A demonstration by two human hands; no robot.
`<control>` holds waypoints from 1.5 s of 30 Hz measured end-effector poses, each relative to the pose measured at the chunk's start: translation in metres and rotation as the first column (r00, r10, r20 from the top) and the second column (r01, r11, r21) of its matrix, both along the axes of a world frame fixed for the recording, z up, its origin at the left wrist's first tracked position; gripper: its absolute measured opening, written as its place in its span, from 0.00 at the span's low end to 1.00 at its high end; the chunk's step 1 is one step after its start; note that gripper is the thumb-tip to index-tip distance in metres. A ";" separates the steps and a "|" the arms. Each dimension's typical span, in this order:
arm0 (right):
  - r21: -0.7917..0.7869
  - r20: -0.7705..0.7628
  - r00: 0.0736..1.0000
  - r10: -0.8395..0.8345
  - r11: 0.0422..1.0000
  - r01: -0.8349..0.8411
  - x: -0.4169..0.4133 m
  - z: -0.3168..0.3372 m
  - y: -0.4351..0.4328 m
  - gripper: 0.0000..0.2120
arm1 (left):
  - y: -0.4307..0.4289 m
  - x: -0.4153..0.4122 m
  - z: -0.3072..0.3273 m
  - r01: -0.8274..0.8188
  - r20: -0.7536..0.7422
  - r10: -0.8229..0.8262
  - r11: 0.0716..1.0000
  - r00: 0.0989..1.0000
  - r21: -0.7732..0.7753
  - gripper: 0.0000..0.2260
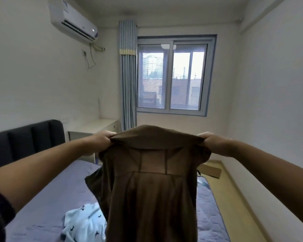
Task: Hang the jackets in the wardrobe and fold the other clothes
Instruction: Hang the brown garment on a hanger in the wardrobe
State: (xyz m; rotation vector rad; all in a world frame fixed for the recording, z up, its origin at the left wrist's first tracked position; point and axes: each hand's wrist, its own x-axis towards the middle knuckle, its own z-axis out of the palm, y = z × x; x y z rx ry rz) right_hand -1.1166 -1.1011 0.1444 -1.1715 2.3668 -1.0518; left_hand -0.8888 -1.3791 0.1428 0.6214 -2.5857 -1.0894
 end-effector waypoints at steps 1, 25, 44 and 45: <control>-0.190 0.118 0.992 -0.039 0.980 0.061 0.002 -0.003 -0.003 0.14 | 0.001 -0.002 -0.001 0.017 -0.061 -0.020 0.999 0.998 -0.040 0.12; -0.098 -0.644 0.744 -0.176 0.984 0.148 -0.011 0.052 -0.019 0.10 | 0.007 -0.006 0.065 0.002 0.047 0.258 0.170 0.965 -0.986 0.08; -0.274 -0.289 0.929 0.230 0.910 -0.311 0.045 0.020 -0.051 0.22 | 0.075 -0.053 0.058 0.017 -0.208 -0.595 0.350 0.777 -0.937 0.12; -0.242 -0.206 0.926 0.315 0.901 -0.361 0.048 0.023 -0.052 0.22 | 0.084 -0.054 0.062 -0.002 -0.233 -0.640 0.340 0.732 -0.940 0.10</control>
